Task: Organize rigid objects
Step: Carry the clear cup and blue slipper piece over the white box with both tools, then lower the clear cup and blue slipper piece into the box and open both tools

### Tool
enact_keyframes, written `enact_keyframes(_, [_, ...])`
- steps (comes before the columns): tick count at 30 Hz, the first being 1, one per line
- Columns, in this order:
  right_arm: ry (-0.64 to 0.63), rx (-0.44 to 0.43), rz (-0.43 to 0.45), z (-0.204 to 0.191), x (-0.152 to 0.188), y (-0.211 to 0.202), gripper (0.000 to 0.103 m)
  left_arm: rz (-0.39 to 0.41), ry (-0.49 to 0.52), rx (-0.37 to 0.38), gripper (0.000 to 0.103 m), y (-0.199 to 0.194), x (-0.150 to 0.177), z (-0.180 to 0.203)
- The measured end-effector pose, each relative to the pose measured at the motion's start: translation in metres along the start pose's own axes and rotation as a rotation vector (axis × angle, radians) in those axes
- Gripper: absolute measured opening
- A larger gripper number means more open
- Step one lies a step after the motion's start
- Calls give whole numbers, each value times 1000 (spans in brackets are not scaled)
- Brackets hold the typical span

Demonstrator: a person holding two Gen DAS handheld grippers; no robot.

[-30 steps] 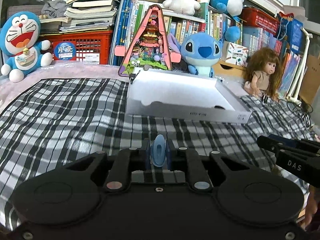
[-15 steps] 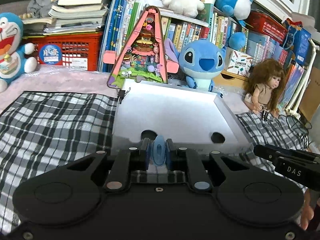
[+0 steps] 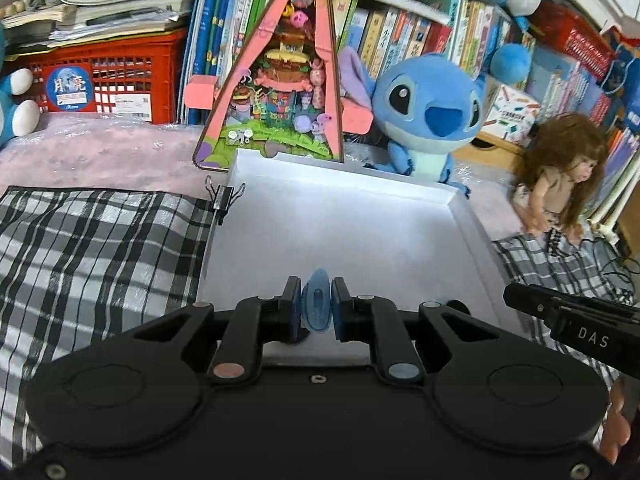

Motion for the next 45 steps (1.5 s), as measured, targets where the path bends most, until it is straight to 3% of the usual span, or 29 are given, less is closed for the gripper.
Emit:
enact_keyframes(16, [-9,14,-114,-3,-23,65,32,-64,-50,-22,15,62,-22,-11])
enact_keyframes(45, [-42,48,-151,-8,-31,96,34,-49,-39,-36,15,77,-25,-15])
Point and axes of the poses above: each gripper's, at about its wrist camera, not at the fingertips, and y roughly the way its jaws point, z to its right, x to its underside, the point moved 4 cm from there along y, roughly the way its jaws point, and after that the axes turned 15 degrees about -z, right-handed, at the moved point
